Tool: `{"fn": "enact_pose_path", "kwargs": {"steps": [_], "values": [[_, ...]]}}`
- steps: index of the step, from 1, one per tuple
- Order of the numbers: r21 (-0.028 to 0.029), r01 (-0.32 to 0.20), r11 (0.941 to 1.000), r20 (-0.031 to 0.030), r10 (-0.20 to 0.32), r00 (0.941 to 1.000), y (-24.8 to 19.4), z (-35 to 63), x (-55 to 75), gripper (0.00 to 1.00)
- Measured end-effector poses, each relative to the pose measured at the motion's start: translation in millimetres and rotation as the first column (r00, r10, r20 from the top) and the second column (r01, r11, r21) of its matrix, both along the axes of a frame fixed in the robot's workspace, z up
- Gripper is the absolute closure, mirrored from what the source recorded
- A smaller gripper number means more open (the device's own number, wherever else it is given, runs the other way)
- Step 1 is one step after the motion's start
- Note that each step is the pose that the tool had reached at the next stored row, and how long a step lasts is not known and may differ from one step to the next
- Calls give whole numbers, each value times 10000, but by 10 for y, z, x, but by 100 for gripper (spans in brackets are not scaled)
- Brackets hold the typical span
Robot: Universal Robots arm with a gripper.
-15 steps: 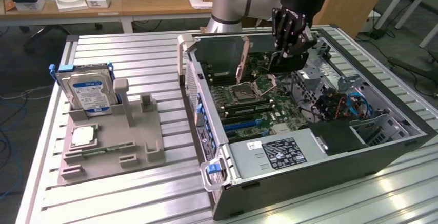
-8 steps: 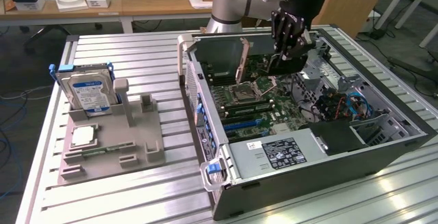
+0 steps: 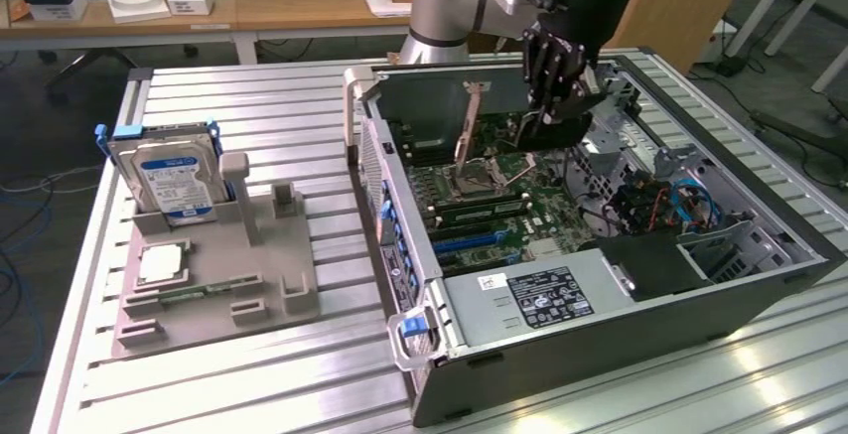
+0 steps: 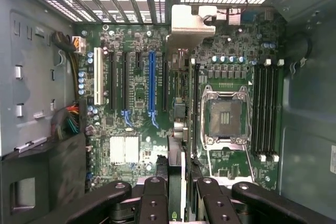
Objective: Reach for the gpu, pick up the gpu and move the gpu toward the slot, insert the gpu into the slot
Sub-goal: 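Insert the gpu into the slot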
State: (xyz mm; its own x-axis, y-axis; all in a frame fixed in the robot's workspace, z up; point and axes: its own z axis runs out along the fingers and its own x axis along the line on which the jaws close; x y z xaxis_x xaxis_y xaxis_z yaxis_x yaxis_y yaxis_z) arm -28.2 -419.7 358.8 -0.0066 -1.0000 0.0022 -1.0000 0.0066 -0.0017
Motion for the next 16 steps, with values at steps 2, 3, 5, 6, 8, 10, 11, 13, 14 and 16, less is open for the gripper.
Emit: {"fn": "enact_pose_path", "kwargs": {"steps": [2,3,5,6,8,10,11,13,14,16], "values": [[0,1,10000,0,-1,10000,0,-32,-6,74],[0,1,10000,0,-1,10000,0,-47,-11,74],[-1,0,10000,0,0,10000,0,-75,-22,74],[-2,-1,10000,-1,1,10000,0,-89,-34,74],[0,-1,10000,0,1,10000,0,-109,-72,74],[0,0,10000,0,0,10000,0,-122,-102,74],[0,1,10000,0,-1,10000,0,-127,-111,74],[0,6,10000,0,-6,10000,-2,-138,-116,74],[-1,23,10000,0,-23,10000,-3,-144,-116,74],[-2,86,10000,-1,-86,10000,-12,-153,-117,74]]}}
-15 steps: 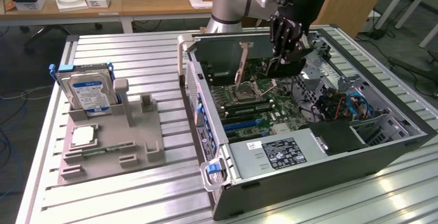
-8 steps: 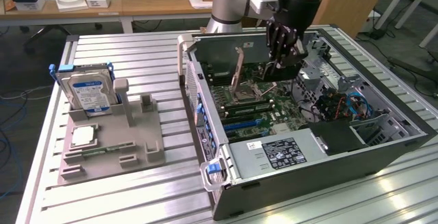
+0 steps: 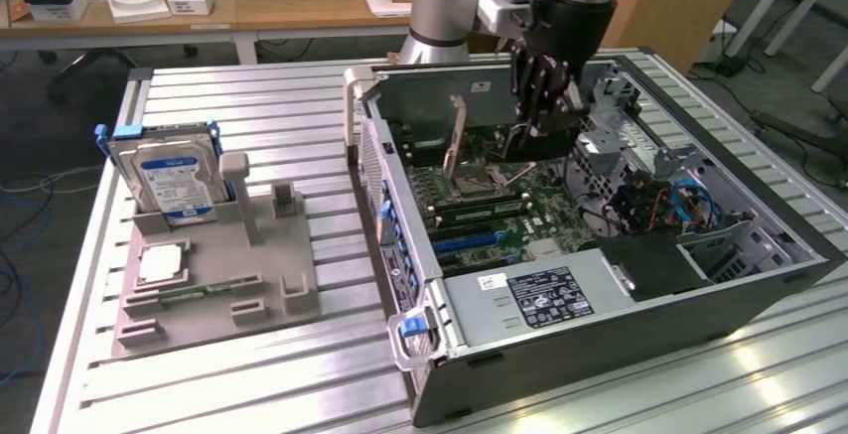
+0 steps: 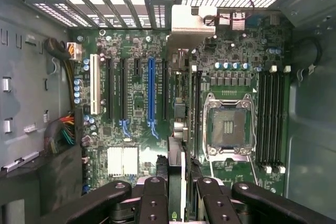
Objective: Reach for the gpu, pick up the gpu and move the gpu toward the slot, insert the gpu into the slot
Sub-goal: 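Insert the gpu into the slot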
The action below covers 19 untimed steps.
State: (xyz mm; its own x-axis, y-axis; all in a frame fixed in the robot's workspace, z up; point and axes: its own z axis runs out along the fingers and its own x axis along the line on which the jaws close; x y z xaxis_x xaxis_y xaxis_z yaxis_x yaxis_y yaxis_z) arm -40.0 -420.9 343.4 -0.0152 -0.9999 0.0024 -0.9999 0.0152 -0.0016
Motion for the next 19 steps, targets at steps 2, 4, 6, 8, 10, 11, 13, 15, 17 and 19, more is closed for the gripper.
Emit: {"fn": "enact_pose_path", "kwargs": {"steps": [2,4,6,8,10,11,13,15,17,19], "values": [[0,61,10000,0,-61,10000,-14,-11,1,74],[2,117,9999,1,-117,9999,-35,-22,1,74],[2,134,9999,1,-134,9999,-58,-29,1,74],[1,139,9999,0,-139,9999,-85,-34,0,74],[2,144,9999,1,-144,9999,-114,-38,0,74],[1,147,9999,1,-147,9999,-127,-39,1,74],[3,149,9999,1,-149,9999,-149,-44,1,74],[2,150,9999,1,-150,9999,-168,-49,0,74],[3,152,9999,2,-152,9999,-178,-57,-9,74],[2,150,9999,1,-150,9999,-179,-65,-32,74]]}}
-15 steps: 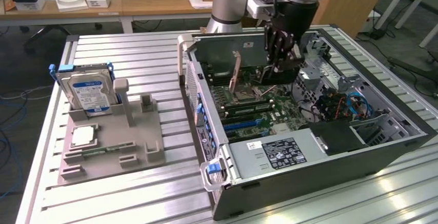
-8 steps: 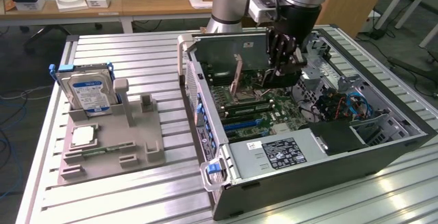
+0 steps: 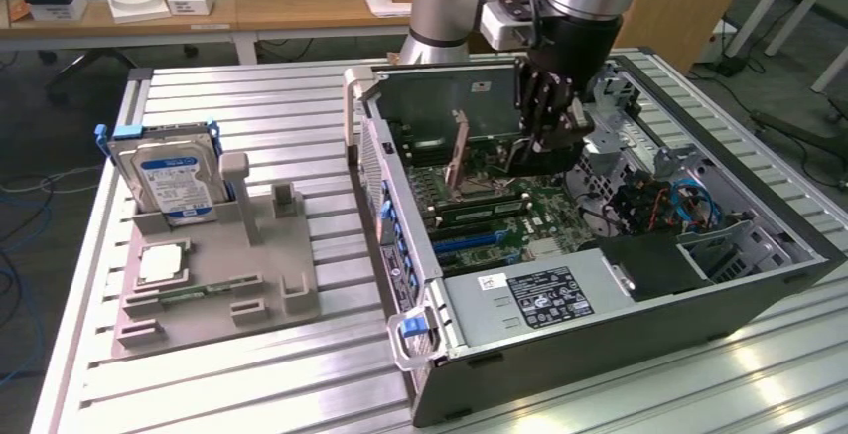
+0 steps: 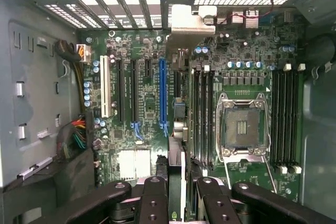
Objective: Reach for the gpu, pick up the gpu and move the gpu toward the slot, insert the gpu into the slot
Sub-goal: 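Insert the gpu into the slot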
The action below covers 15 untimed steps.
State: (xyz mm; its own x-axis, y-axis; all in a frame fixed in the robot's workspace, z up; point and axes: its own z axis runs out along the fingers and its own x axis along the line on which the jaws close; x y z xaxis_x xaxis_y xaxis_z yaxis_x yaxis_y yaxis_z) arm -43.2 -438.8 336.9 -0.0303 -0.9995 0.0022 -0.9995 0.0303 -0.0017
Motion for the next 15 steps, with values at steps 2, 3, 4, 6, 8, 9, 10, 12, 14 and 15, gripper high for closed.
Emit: {"fn": "enact_pose_path", "kwargs": {"steps": [2,3,4,6,8,9,10,12,14,15], "values": [[0,0,10000,0,0,10000,0,-10,-27,74],[-1,0,10000,0,0,10000,-1,-14,-43,74],[0,0,10000,0,0,10000,-1,-19,-60,74],[-1,0,10000,-1,0,10000,-1,-27,-91,74],[0,0,10000,0,0,10000,-2,-35,-119,74],[-1,0,10000,0,0,10000,-3,-38,-134,74],[-1,0,10000,0,0,10000,-4,-41,-149,74],[1,1,10000,0,-1,10000,-7,-48,-170,74],[1,0,10000,0,0,10000,-18,-52,-184,74],[0,0,10000,0,0,10000,-28,-53,-188,74]]}}
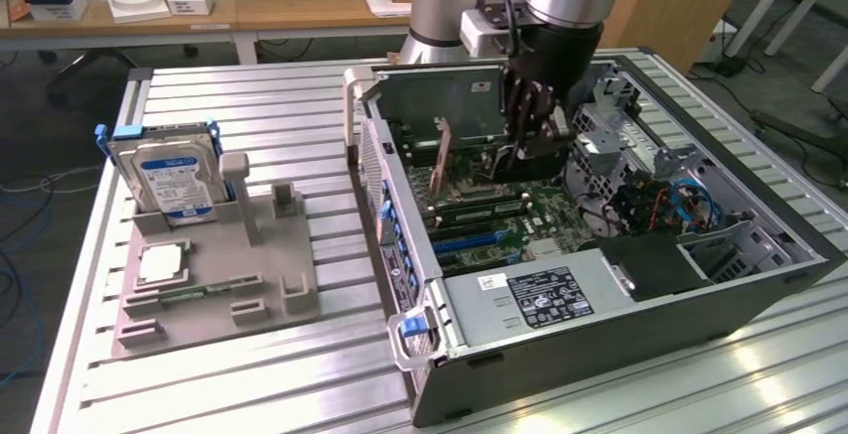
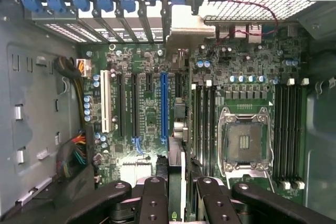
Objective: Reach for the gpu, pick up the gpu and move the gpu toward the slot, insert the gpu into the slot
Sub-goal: 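Insert the gpu into the slot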
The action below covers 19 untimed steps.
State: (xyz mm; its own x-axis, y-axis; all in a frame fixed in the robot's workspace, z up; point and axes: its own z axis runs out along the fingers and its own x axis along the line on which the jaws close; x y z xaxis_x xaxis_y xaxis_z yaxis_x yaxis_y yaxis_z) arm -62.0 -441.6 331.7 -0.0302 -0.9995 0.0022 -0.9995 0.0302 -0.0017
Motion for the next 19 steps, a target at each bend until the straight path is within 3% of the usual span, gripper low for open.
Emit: {"fn": "enact_pose_path", "kwargs": {"steps": [8,19], "values": [[0,2,10000,0,-2,10000,-97,-14,-31,74],[1,1,10000,1,-1,10000,-106,-59,-114,74]]}}
